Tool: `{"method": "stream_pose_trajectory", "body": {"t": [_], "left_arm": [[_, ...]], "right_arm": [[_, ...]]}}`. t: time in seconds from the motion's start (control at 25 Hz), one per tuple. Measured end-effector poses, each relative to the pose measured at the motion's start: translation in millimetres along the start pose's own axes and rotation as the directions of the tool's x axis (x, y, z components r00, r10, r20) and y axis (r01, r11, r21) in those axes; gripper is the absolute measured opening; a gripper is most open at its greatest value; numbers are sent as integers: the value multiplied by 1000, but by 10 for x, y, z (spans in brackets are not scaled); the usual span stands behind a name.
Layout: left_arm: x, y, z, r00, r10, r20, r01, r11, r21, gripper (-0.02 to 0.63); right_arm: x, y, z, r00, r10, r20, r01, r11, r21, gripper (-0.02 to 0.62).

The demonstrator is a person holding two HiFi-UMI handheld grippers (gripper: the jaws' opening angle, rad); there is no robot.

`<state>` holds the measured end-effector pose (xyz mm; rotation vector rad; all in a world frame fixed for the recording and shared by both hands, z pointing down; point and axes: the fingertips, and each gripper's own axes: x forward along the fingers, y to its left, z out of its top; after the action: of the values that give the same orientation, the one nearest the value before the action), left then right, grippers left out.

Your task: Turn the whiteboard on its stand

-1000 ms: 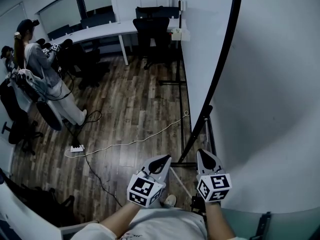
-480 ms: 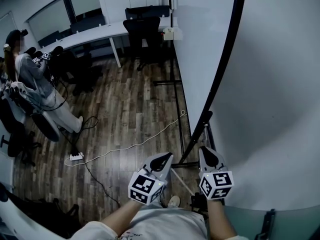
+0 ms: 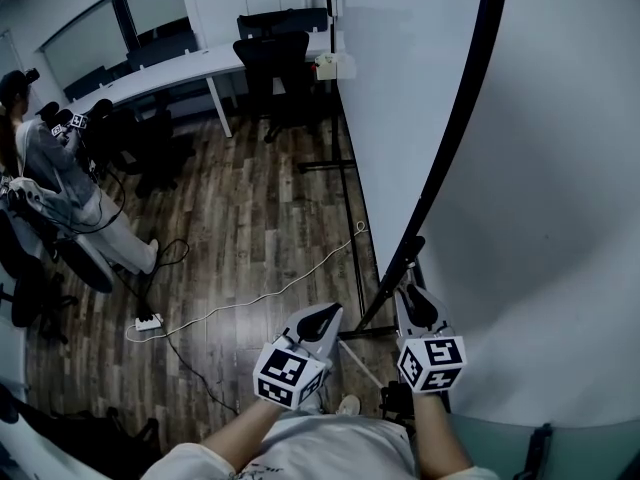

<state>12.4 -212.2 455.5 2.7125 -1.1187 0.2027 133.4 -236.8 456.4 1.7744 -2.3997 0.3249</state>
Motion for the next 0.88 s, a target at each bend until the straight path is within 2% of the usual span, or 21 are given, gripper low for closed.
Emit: {"method": "stream_pose_trajectory", "body": {"t": [0.32,0.88], "left_arm": [[170,177,54,1000,2,-1,-2,1000,-5,11],[285,351,15,1000,17,-18,-17,1000,-12,11]], "right_arm": [[304,-151,51,999,-40,-3,40,999,-2,154],[708,-315,31,997,-69,-23,68,998,-8,193]]}}
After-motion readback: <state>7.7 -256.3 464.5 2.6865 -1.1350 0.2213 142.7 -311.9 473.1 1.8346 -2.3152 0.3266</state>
